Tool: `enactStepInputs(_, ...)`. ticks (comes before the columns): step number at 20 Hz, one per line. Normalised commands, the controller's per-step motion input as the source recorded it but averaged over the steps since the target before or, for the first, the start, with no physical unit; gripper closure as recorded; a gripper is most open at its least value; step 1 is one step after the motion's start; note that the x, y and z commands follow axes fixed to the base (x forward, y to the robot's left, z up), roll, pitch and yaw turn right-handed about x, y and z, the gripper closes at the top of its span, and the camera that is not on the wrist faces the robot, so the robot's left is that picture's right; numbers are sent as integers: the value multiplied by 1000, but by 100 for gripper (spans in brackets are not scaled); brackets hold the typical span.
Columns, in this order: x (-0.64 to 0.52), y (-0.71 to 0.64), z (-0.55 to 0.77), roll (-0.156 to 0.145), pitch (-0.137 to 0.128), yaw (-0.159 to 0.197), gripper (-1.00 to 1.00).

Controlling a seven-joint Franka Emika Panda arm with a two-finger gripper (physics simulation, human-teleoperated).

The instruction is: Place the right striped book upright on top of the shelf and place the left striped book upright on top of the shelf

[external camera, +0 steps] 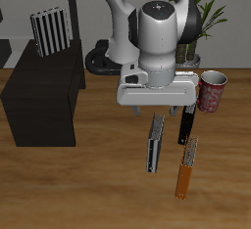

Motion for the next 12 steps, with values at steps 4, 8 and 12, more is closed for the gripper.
enactStepInputs(4,-28,16,-152,-10,-17,4,-100)
enactStepInputs(8,-167,-37,-169,-35,-59,-11,-100)
enactStepInputs(12,-192,72,-119,-25,-80,10,-100)
